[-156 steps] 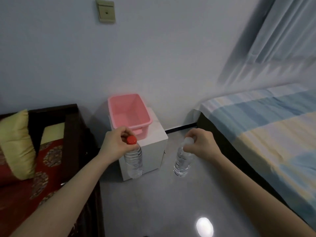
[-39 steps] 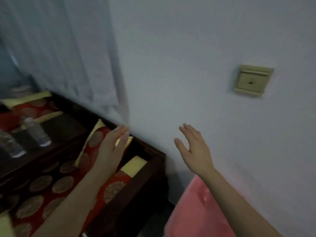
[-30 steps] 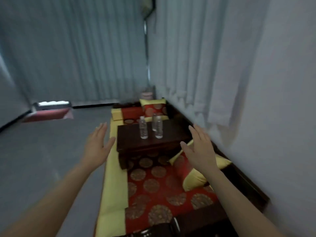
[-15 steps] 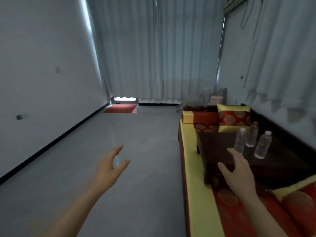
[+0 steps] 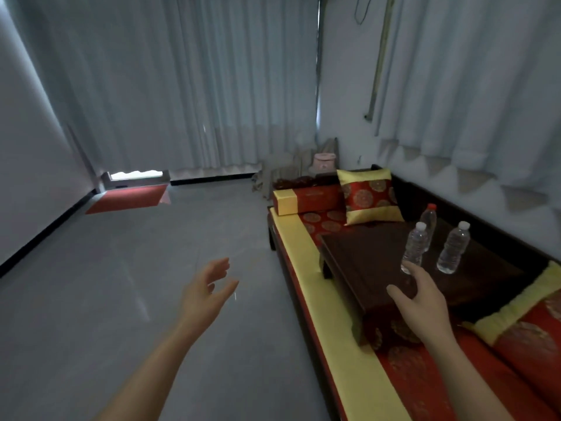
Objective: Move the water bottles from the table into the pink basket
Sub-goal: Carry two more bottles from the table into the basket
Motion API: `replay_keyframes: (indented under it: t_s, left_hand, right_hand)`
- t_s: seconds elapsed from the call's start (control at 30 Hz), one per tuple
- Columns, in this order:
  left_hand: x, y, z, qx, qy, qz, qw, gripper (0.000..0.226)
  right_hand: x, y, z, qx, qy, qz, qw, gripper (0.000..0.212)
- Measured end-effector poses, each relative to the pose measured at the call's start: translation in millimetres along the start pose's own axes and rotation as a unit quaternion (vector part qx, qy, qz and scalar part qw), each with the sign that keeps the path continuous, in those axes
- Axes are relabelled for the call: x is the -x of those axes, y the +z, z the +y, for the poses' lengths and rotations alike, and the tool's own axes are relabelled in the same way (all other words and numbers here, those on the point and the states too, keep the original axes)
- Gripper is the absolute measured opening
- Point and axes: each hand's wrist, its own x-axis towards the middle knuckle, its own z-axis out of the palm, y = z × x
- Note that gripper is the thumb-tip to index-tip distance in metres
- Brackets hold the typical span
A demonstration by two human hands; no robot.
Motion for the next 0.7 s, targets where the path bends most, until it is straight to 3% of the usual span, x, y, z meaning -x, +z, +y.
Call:
replay_keyframes:
  t_s: [0.23,0.37,0.53,0.7]
  left_hand:
    - [-182,7,-26,0.035,0.004,-0.054,0.998,0.037]
    - [-294,48,-35,0.036,0.011,-0.120,0.992,0.040]
    - [-403,132,-31,0.043,0.068,-0.240,0.967,0.041]
    - [-493,251,9,0.035,0.145,-0.370,0.917,0.042]
  right_hand:
    - [-91,76,-15,-0.001,0.074,0.040,0.996,0.056]
    - [-158,110,-17,0.012,0.095,0.073,0.993,0.056]
    - [-208,140,-1,0.023,0.155,0.143,0.977,0.053]
    - [-254,143,20,0.045,0.216,0.221,0.950,0.050]
